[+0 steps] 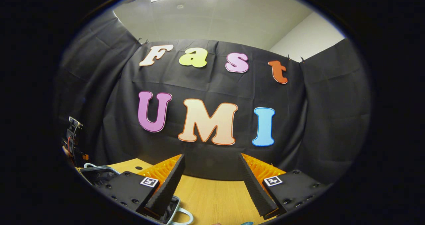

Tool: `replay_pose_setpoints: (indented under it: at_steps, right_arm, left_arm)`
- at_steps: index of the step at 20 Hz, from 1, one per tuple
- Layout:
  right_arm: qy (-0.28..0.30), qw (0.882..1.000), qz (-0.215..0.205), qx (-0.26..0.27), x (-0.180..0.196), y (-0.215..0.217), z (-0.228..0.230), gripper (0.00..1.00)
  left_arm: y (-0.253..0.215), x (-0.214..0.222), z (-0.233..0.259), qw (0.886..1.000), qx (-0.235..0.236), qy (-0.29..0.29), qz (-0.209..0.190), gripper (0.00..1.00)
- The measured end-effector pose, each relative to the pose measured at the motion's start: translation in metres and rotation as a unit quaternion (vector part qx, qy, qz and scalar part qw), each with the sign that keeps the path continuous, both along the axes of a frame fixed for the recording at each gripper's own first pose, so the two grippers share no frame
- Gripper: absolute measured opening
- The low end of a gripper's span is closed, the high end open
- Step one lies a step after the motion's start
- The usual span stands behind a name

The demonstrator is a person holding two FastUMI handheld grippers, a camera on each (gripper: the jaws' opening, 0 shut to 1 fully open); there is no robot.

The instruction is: First open the suitcase, pack the skin care products into it, and then close the suitcase.

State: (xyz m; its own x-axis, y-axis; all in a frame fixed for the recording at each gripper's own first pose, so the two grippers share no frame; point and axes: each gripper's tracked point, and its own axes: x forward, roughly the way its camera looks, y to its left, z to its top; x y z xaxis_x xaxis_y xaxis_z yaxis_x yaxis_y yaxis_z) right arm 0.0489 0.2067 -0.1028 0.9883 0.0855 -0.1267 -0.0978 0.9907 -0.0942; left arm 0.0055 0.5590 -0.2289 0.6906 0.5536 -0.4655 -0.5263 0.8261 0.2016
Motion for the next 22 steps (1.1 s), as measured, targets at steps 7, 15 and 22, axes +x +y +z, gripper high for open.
replay_pose_setpoints:
  at_steps: [7, 15, 22]
  right_arm:
    - [-0.012, 0.999, -0.001, 0.034, -0.006, -0.056, 0.01, 0.99]
    - [-0.017, 0.999, 0.004, 0.048, -0.013, -0.102, 0.008, 0.99]
    - [-0.012, 0.998, -0.004, 0.055, -0.022, -0.142, -0.007, 0.99]
  left_arm:
    - [-0.123, 0.006, 0.144, 0.988, 0.037, -0.134, -0.061, 0.94]
    - [-0.226, -0.028, 0.212, 0.967, 0.022, -0.192, -0.164, 0.94]
    - [-0.355, -0.018, 0.191, 0.955, -0.01, -0.179, -0.237, 0.94]
